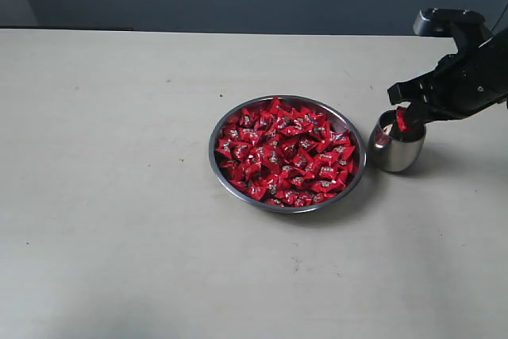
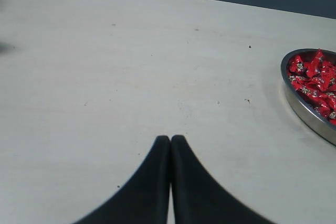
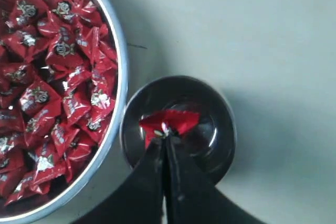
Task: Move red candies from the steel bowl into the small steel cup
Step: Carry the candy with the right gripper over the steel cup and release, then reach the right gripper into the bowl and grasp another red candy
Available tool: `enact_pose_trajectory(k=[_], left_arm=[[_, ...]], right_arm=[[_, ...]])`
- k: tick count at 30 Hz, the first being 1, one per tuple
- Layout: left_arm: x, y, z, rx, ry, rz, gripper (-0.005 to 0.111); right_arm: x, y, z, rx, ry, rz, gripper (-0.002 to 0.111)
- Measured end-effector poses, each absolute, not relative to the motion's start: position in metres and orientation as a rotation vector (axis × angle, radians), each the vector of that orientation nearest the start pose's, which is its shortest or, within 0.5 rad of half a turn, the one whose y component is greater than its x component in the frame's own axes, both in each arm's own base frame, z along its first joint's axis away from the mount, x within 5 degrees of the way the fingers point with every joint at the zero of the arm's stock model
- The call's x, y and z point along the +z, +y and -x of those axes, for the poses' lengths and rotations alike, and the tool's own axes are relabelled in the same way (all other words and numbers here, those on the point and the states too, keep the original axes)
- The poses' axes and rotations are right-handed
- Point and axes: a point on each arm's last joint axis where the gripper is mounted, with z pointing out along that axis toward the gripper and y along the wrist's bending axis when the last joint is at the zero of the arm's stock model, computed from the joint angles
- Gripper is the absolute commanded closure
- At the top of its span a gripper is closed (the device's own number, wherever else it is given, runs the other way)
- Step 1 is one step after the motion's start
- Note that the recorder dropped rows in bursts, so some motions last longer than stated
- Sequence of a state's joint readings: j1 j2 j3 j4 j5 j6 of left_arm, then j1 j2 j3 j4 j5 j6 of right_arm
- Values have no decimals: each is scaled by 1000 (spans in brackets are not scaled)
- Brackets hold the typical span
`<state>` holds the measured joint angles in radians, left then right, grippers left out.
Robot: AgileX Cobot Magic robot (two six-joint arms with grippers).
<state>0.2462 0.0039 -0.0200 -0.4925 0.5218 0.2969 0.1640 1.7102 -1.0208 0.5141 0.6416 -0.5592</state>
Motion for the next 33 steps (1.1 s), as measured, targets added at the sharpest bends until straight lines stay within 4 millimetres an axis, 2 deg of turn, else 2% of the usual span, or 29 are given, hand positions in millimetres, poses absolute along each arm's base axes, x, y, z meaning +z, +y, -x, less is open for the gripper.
enact_pose_trajectory(k=[5,6,7,10,11,15,18,23,24,25,26,28,29,33], left_arm=[[179,-9,-51,-158,1917,212,106],[179,-9,-51,-158,1917,212,106],[179,-9,-51,-158,1917,212,106],[179,-9,-51,-158,1917,212,106],[179,-9,-51,-158,1917,212,106],[179,-9,-51,-158,1917,212,106],[179,-9,-51,-158,1917,212,106],[179,-9,-51,-158,1917,212,106],[179,-9,-51,-158,1917,212,106],[179,-9,-51,-158,1917,212,106],[179,-9,-51,-158,1917,212,106],[179,-9,-51,-158,1917,212,106],[179,-9,-51,-158,1917,212,106],[179,-9,-51,-158,1917,212,106]], right_arm=[[181,80,-325,412,2701,481,109],[181,80,-325,410,2699,480,105],[181,80,-325,410,2699,480,101],[181,80,-325,407,2695,494,72],[181,80,-325,407,2695,496,69],[184,82,-324,423,2688,488,73],[197,92,-320,470,2648,484,73],[207,122,-307,541,2611,574,73],[207,131,-304,558,2608,604,69],[207,148,-296,582,2600,673,66],[206,155,-293,590,2596,702,60],[197,184,-280,612,2585,837,58],[195,191,-279,615,2581,867,58],[179,225,-287,630,2574,965,58]])
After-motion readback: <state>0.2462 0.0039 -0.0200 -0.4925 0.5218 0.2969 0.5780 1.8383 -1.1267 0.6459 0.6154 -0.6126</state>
